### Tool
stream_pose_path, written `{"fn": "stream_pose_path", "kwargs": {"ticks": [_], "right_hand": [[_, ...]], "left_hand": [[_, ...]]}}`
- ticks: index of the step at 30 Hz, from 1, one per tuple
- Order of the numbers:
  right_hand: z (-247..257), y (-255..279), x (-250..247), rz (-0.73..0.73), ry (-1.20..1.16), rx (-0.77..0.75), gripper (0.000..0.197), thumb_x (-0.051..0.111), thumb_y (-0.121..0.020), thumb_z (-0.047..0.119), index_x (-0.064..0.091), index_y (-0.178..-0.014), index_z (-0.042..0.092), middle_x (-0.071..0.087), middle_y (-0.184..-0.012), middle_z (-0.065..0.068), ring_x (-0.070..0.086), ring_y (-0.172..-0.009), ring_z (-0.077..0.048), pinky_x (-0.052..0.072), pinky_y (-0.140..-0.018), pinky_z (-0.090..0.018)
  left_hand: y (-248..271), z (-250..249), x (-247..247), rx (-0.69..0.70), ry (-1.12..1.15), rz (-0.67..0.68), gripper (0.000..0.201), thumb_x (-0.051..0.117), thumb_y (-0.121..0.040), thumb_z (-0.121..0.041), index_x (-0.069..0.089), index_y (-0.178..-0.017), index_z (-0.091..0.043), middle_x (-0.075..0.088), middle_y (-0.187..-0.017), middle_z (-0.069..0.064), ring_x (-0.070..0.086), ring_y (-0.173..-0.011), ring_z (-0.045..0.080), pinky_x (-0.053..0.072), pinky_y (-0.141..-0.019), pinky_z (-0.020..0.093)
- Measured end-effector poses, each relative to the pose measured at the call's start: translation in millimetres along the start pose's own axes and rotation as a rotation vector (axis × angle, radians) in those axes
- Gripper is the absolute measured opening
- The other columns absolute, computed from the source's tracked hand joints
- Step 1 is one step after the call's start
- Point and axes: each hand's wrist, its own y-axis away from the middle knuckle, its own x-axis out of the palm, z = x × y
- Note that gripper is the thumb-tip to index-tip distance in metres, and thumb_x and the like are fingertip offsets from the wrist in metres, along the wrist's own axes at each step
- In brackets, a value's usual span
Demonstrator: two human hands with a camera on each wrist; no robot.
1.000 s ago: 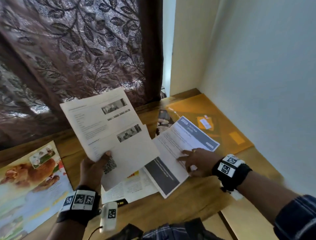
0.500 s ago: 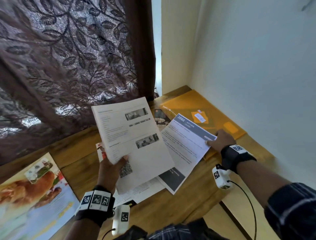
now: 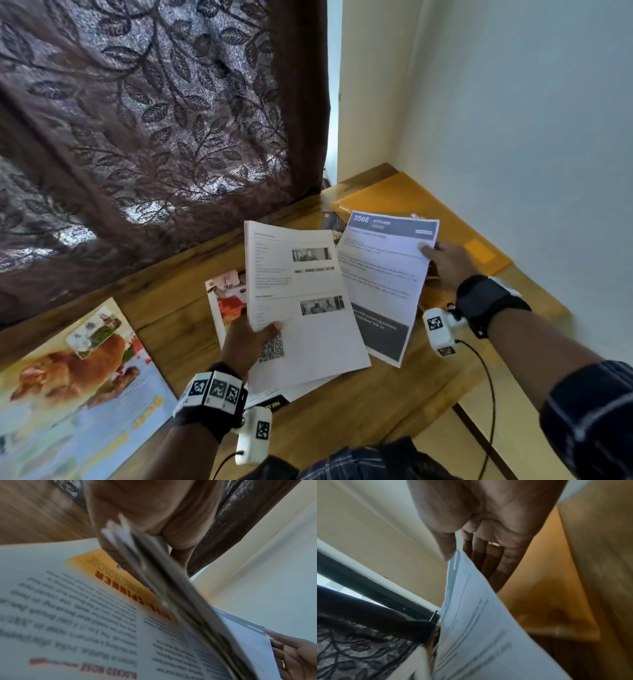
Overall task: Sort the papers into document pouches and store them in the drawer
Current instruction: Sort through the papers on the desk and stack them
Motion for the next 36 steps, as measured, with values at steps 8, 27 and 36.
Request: {"fn": "stream_pose_path", "kwargs": {"ticks": [8,27,36], "right_hand": [[-26.7,35.6,41.1,0.254,0.269,-0.075,0.035,0.07,-0.088,0.005,0.063,-0.122,0.011,0.066,-0.113,-0.002,0.061,-0.103,-0.023,0.046,-0.086,-0.035],[13.5,-0.5,-2.8,-0.378,-0.202,-0.242,0.023,0.07,-0.088,0.017,0.071,-0.11,0.008,0.071,-0.109,-0.01,0.068,-0.103,-0.03,0.055,-0.095,-0.047],[-14.4,27.8,48.0,0.077,-0.15,-0.05,0.024,0.074,-0.085,0.007,0.071,-0.108,-0.001,0.073,-0.106,-0.015,0.068,-0.086,-0.026,0.055,-0.069,-0.031]], "left_hand": [[1.7,8.2,8.7,-0.035,-0.07,-0.031,0.039,0.075,-0.086,-0.007,0.065,-0.124,-0.009,0.072,-0.116,0.006,0.069,-0.106,0.024,0.058,-0.089,0.042],[3.4,9.2,8.6,-0.021,0.011,-0.027,0.044,0.074,-0.086,-0.006,0.062,-0.128,-0.012,0.071,-0.12,0.002,0.066,-0.11,0.018,0.057,-0.084,0.027],[0.3,10.4,9.7,-0.064,0.047,-0.06,0.031,0.059,-0.099,-0.02,0.063,-0.129,-0.014,0.072,-0.119,0.003,0.07,-0.104,0.019,0.057,-0.089,0.035]]}}
